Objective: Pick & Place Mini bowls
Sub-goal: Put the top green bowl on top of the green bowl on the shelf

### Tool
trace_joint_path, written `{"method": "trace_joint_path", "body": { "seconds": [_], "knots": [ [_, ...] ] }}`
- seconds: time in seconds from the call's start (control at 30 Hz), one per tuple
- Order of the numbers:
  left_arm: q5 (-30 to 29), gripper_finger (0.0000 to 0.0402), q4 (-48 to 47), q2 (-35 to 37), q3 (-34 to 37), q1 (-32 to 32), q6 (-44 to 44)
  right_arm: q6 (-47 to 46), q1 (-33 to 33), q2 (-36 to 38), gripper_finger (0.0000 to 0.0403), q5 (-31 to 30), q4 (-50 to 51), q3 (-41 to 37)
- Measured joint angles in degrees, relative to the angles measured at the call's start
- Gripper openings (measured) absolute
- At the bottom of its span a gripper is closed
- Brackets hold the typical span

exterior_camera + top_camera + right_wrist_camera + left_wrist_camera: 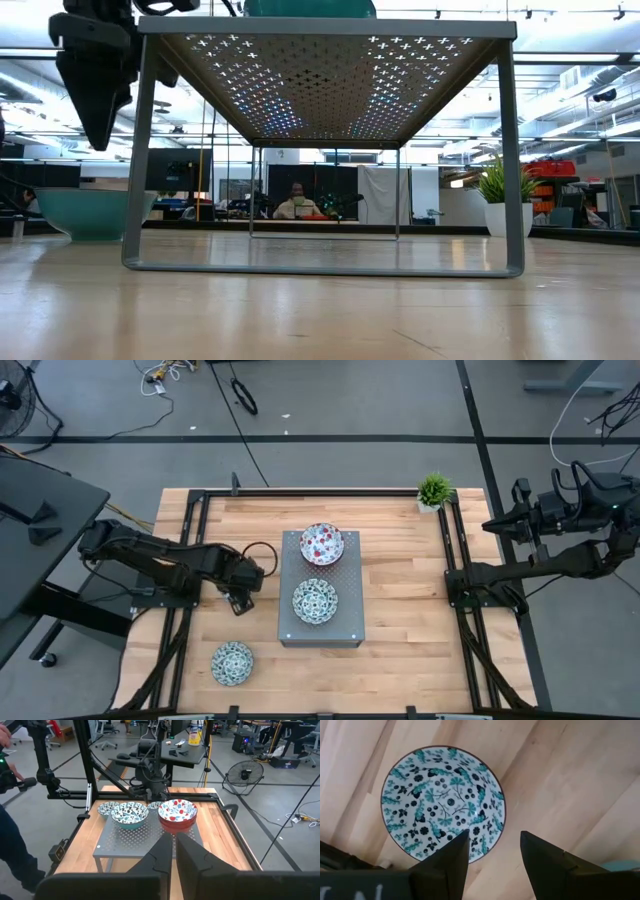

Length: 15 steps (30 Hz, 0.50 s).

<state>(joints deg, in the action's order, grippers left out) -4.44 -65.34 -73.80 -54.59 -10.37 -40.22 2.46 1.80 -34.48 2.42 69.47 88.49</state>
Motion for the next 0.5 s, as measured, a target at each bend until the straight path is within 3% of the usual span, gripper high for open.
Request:
{"method": "trace_joint_path", "body": {
  "seconds": [0.5],
  "knots": [
    [0.16,0.0181,2.41,-0.02,9.01,-7.61,0.37,0.02,-0.01,0.0,0.0029,-0.02,0.0,0.0]
  ]
}}
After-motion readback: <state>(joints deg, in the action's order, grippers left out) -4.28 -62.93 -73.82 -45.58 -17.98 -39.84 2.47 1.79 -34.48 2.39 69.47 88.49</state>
